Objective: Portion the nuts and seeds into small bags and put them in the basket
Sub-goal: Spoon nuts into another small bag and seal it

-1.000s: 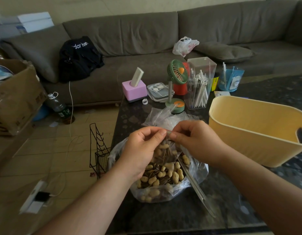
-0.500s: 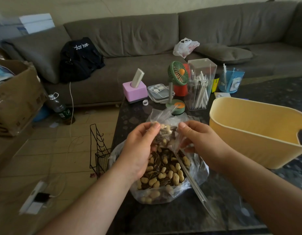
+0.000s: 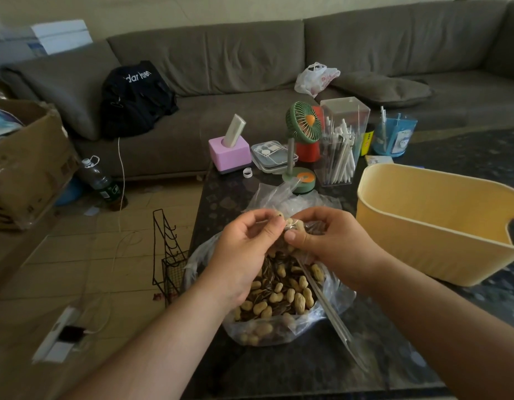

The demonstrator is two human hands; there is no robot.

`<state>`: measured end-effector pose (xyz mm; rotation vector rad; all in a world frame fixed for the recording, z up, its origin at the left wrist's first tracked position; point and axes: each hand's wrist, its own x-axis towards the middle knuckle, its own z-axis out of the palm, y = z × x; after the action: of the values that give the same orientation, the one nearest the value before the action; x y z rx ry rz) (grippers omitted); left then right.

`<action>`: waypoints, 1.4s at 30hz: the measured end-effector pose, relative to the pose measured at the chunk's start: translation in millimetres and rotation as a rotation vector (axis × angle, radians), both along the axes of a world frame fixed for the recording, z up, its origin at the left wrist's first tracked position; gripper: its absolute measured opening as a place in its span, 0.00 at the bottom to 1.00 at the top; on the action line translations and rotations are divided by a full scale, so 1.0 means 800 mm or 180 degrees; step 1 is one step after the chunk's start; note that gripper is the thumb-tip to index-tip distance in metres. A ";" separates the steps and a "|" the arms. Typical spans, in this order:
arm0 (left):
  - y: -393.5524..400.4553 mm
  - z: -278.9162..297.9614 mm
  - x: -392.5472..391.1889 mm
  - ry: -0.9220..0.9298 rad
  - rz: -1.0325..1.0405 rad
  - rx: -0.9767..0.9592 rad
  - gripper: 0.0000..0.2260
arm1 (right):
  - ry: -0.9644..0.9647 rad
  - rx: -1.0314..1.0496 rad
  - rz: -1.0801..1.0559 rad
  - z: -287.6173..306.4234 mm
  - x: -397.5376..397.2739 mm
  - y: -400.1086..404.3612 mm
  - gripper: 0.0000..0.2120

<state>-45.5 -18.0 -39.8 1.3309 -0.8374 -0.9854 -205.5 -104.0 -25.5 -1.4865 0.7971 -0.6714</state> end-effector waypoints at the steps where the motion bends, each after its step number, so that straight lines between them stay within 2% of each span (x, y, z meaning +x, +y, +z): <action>1: 0.000 0.001 0.000 0.0071 0.0019 -0.0007 0.21 | -0.0061 0.0058 0.0051 0.002 0.000 0.002 0.13; 3: -0.002 0.001 0.003 0.0166 0.0092 -0.0014 0.24 | -0.0321 0.0375 0.0226 0.006 0.002 0.004 0.16; 5: -0.003 0.001 0.005 0.0176 0.0104 -0.0015 0.19 | -0.0429 0.0577 0.0322 0.007 0.003 0.004 0.20; 8: -0.002 0.000 0.005 0.0189 0.0068 -0.0058 0.13 | -0.0180 0.0358 0.0231 0.006 0.001 0.002 0.19; 10: -0.001 0.002 0.005 0.0321 0.0063 -0.0104 0.17 | -0.0243 0.0353 0.0086 0.006 0.003 0.003 0.14; 12: -0.002 0.002 0.004 0.0469 -0.0012 -0.0071 0.26 | -0.0401 0.0442 -0.0066 0.005 0.005 0.004 0.10; 13: -0.002 0.001 0.003 0.0506 -0.0051 -0.0032 0.28 | -0.0461 0.0489 -0.0100 0.004 0.005 0.003 0.10; 17: -0.004 -0.003 0.004 0.0453 -0.0003 0.0077 0.15 | -0.0537 0.0804 -0.0007 0.004 0.004 0.000 0.18; 20: -0.005 -0.004 0.008 0.0515 -0.0147 0.0140 0.13 | -0.0242 0.0595 0.0172 0.004 0.001 -0.001 0.21; 24: -0.003 -0.001 0.004 0.0725 -0.0238 0.0064 0.19 | -0.0246 0.0366 -0.0007 0.007 0.003 0.002 0.11; 26: -0.004 0.001 0.001 0.0834 -0.0194 0.0037 0.20 | -0.0257 0.0291 -0.0163 0.006 0.003 0.002 0.10; 31: -0.005 -0.004 -0.001 0.0582 0.0189 0.0072 0.12 | -0.0235 0.0496 0.0061 0.007 0.003 0.007 0.11; 39: -0.006 -0.002 -0.003 0.0699 0.0056 0.0069 0.23 | -0.0196 0.0298 -0.0129 0.003 0.011 0.008 0.13; 42: -0.008 -0.003 -0.002 0.0647 0.0098 0.0085 0.14 | -0.0219 0.0379 -0.0120 0.005 0.010 0.005 0.12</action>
<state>-46.8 -24.1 -42.2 1.2388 -0.6497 -1.0904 -197.9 -100.1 -21.4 -1.3368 0.8004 -0.6879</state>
